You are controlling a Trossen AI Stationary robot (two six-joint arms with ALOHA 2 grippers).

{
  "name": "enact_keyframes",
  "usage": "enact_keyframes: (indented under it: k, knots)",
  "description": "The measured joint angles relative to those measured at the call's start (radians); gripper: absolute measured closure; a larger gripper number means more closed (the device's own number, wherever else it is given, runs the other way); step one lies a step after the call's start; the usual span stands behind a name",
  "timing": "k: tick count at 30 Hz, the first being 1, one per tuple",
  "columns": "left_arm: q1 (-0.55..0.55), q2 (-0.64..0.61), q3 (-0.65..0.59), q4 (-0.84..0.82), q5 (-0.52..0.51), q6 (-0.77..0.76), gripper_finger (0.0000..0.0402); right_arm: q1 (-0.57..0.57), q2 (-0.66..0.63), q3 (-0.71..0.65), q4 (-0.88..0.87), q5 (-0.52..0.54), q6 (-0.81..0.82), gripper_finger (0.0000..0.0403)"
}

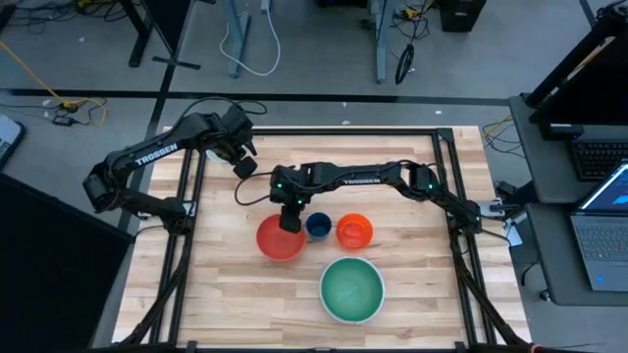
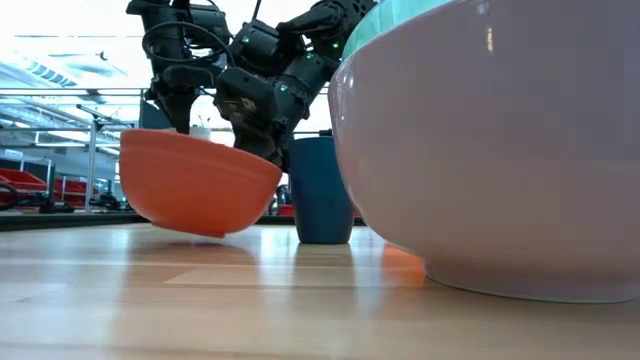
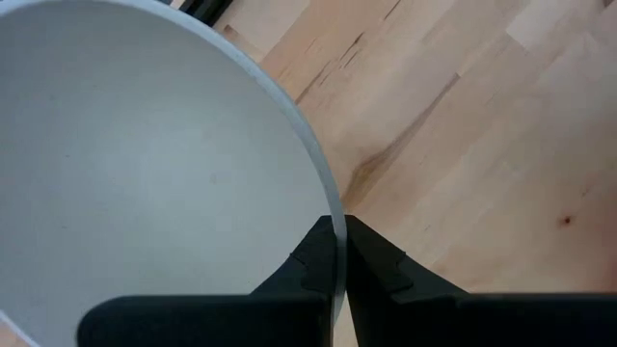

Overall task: Nest bowls inside each other
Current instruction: Stack the left orange bowl onto the green bowl

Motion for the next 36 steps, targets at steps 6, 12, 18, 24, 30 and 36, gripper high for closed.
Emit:
enact_keyframes:
  k: [6,12,18,24,30,36]
  knots:
    - [0.0,0.0,0.0,0.0,0.0,0.001,0.0402,0.003,0.002,0.058,-0.069,0.0,-0.016,0.0402]
    - [0.0,-0.01,0.0,-0.003,0.0,0.021,0.0402,0.003,0.001,0.233,-0.234,0.004,-0.057,0.0403]
    - [0.002,-0.042,0.0,-0.008,0.0,0.027,0.0402,0.011,-0.044,0.299,-0.407,0.033,-0.096,0.0403]
    - [0.003,-0.073,0.0,-0.039,0.0,0.031,0.0402,0.035,-0.123,0.31,-0.534,0.042,-0.112,0.0403]
    - [0.003,-0.095,0.0,-0.048,0.0,0.031,0.0402,0.065,-0.203,0.31,-0.552,0.081,-0.079,0.0403]
    - [0.003,-0.106,0.012,-0.073,0.0,0.029,0.0402,0.123,-0.266,0.31,-0.596,0.09,-0.014,0.0403]
